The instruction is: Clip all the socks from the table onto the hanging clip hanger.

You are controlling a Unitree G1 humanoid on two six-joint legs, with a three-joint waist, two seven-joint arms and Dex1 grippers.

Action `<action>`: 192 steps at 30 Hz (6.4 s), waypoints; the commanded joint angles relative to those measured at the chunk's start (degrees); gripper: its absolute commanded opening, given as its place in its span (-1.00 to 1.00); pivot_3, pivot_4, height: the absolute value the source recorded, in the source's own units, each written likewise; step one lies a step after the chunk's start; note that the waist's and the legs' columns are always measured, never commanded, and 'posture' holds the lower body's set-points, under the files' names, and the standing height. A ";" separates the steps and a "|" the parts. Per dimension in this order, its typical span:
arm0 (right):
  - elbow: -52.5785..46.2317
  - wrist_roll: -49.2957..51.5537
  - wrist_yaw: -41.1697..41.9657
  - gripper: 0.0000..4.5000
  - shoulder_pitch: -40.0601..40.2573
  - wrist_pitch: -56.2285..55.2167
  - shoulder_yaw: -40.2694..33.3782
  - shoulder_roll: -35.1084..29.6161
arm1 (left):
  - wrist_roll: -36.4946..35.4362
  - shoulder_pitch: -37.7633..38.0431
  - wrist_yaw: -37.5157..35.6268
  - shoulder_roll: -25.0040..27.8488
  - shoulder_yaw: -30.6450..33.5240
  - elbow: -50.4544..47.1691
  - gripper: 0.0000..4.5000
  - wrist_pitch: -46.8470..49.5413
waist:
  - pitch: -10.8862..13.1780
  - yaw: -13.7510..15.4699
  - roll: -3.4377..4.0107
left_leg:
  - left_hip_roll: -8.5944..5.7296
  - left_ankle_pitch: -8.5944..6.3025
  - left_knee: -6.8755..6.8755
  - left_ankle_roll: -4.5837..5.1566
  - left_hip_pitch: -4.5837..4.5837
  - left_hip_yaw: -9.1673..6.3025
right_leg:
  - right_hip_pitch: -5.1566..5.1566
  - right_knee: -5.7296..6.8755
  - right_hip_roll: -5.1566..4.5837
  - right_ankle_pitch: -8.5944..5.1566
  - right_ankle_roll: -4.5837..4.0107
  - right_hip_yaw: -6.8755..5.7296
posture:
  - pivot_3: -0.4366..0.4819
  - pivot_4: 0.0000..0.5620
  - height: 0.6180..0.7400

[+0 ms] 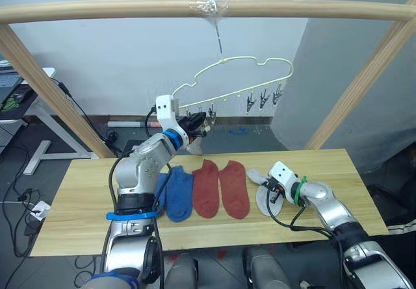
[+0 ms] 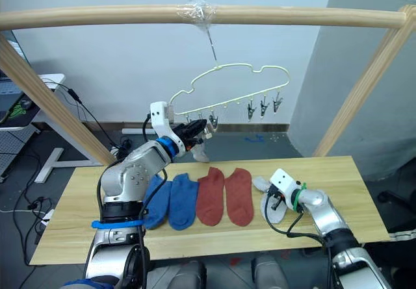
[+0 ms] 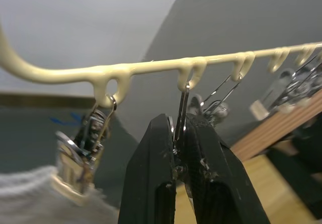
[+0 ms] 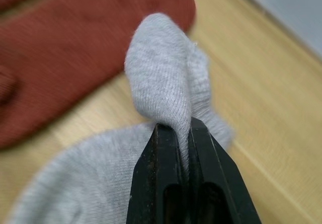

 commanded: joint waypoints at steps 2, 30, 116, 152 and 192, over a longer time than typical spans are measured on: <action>-14.62 0.66 0.02 -0.97 1.96 4.73 -0.61 -0.58 | -5.68 -0.64 2.62 0.69 4.05 -0.15 -0.97 6.77 | 0.00 0.03 -0.01 | 0.00 0.00 0.01 0.00 0.02 -0.01 | 0.00 0.00 0.01 0.00 0.01 -0.01 | 0.00 -0.37 1.00; -37.11 -10.83 -11.61 -0.97 -2.76 15.43 6.89 7.64 | -27.88 -0.44 19.30 -4.41 12.67 -0.80 -0.97 13.87 | 0.00 0.81 -0.03 | 0.00 -0.03 -0.08 -0.06 -0.09 -0.02 | -0.07 -0.14 -0.01 -0.05 -0.07 -0.03 | -0.02 -0.41 1.00; -27.85 24.58 4.56 0.99 -7.42 22.26 -12.72 1.71 | -5.11 18.45 -3.13 24.93 -19.51 -28.92 1.00 -11.09 | 0.16 2.01 -0.11 | 0.03 -0.05 -0.37 -0.09 -0.91 0.00 | -0.94 -0.14 -0.01 -0.34 -0.58 -0.05 | 0.05 -0.40 1.00; -42.28 33.96 -4.27 1.00 -5.94 28.34 -15.61 -0.80 | 36.44 3.43 7.48 -2.19 -24.23 11.50 -0.05 -51.91 | 0.09 1.82 -0.06 | 0.00 -0.04 -0.13 -0.06 -0.96 0.01 | -0.88 -0.13 -0.01 -0.07 -0.13 -0.04 | -0.16 -0.46 1.00; -42.39 34.19 -5.31 1.00 -8.31 30.84 -15.24 -1.78 | 38.48 0.07 9.40 -5.20 -22.10 15.20 -0.98 -55.10 | 0.09 1.13 -0.06 | 0.00 -0.03 -0.10 -0.05 -0.93 0.00 | -0.86 -0.05 -0.01 -0.05 -0.13 -0.04 | -0.18 -0.43 1.00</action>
